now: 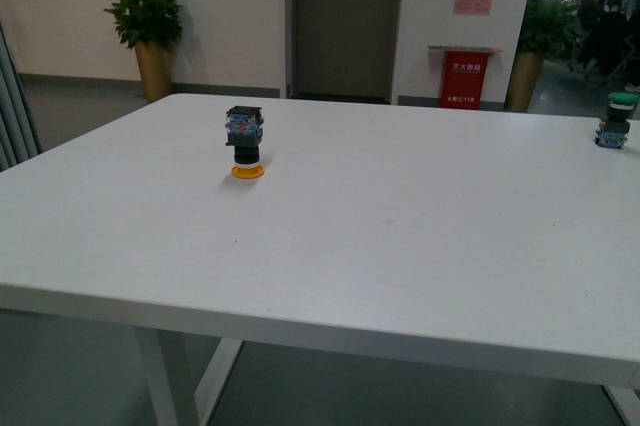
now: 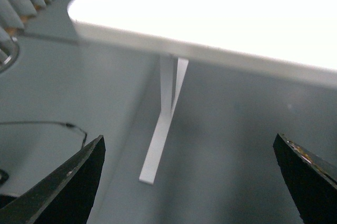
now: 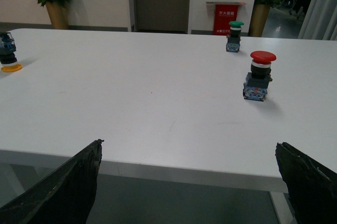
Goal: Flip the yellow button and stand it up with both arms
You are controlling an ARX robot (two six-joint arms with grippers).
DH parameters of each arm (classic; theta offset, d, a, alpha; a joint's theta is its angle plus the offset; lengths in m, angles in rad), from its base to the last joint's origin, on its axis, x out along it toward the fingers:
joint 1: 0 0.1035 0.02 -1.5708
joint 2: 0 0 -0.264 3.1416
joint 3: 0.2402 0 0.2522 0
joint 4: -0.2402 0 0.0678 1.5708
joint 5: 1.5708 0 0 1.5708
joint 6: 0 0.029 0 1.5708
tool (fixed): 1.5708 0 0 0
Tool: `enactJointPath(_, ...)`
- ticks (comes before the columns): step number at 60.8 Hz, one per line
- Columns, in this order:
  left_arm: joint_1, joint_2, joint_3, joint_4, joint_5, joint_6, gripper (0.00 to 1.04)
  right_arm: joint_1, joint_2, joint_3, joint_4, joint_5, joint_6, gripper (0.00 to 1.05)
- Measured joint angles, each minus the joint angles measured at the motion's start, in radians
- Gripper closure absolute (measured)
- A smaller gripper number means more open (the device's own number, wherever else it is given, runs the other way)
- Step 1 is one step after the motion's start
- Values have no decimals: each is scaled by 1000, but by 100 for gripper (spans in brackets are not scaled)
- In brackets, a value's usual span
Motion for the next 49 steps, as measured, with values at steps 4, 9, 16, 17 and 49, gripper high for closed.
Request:
enactJointPath(4, 6, 137, 72, 137, -6, 19, 6, 0, 0, 0, 0, 2, 0, 7)
enactJointPath(9, -3, 400, 231, 340, -27, 67, 6, 0, 0, 0, 0, 2, 0, 7)
enactJointPath(16, -27, 668, 424, 422, -38, 95, 6, 0, 0, 0, 0, 2, 0, 7)
enactJointPath(17, -34, 719, 465, 423, -44, 104, 6, 0, 0, 0, 0, 2, 0, 7)
enactJointPath(49, -161, 1474, 1335, 166, -29, 129, 6, 0, 0, 0, 0, 2, 0, 7)
